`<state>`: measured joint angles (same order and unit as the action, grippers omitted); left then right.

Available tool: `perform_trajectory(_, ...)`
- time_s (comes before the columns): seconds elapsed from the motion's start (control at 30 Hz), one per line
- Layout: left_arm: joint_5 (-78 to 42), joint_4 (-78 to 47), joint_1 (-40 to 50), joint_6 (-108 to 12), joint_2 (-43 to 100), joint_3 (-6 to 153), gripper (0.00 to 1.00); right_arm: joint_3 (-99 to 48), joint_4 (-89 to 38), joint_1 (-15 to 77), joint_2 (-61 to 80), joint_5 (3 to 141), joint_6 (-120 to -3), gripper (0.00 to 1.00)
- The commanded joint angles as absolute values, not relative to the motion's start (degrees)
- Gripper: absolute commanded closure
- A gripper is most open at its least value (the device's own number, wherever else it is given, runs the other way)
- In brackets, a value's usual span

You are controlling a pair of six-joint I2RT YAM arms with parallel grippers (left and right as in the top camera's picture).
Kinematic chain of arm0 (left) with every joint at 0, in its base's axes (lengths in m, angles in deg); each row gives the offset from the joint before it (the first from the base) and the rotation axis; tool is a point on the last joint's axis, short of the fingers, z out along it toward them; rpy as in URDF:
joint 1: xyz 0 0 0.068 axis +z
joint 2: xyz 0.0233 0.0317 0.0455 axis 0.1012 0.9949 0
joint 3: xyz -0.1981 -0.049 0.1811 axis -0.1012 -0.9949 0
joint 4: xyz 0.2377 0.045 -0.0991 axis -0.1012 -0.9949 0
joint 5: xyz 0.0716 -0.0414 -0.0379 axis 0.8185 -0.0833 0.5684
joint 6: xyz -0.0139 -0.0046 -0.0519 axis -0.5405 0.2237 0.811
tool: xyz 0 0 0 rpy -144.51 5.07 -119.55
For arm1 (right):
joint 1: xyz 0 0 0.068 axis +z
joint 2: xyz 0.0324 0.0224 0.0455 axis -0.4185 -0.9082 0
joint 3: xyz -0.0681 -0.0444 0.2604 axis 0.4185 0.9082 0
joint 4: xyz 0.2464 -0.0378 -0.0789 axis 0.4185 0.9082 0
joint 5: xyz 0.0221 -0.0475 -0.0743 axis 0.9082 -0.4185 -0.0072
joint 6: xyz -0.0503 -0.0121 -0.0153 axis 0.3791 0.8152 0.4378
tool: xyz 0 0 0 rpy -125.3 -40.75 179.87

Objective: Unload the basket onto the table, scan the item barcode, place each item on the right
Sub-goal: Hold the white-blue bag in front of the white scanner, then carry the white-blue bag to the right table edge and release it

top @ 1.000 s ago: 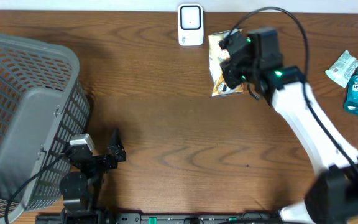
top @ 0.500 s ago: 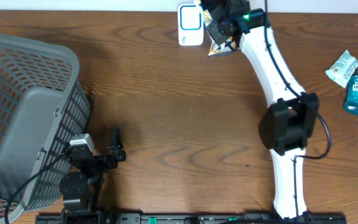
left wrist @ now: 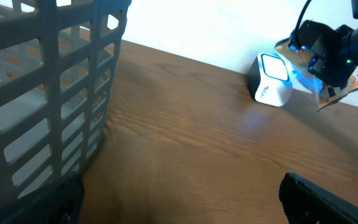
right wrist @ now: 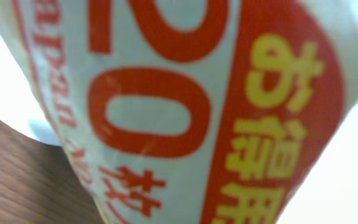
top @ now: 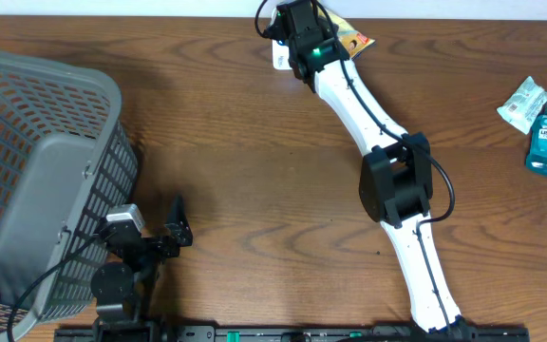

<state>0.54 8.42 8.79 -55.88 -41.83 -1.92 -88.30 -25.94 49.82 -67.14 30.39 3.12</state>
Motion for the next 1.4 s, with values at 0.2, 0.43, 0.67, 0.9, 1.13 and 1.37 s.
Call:
perform_trajectory(0.2, -0.38, 7.0, 8.94, -55.99, -41.85, -2.82, 0.0, -89.79, -18.11, 49.04, -62.48, 22.25, -0.97, 0.99)
perform_trajectory(0.43, -0.4, 7.0, 8.94, -55.99, -41.85, -2.82, 0.0, -89.79, 5.23, 45.82, -54.0, 30.71, -18.39, 0.99)
perform_trajectory(0.67, -0.38, 7.0, 8.94, -55.99, -41.85, -2.82, 0.0, -89.75, 22.85, 37.47, -50.05, 42.19, -35.46, 0.99)
perform_trajectory(0.9, -0.4, 7.0, 8.94, -55.99, -41.85, -2.82, 0.0, -80.78, 18.37, 26.78, -50.07, 42.12, -39.96, 0.99)
perform_trajectory(1.13, -0.38, 7.0, 8.94, -55.99, -41.85, -2.82, 0.0, -64.74, 6.83, 17.54, -50.07, 41.66, -40.51, 0.99)
perform_trajectory(1.37, -0.38, 7.0, 8.94, -55.99, -41.85, -2.82, 0.0, -54.49, -3.43, 6.57, -50.07, 41.71, -40.23, 0.99)
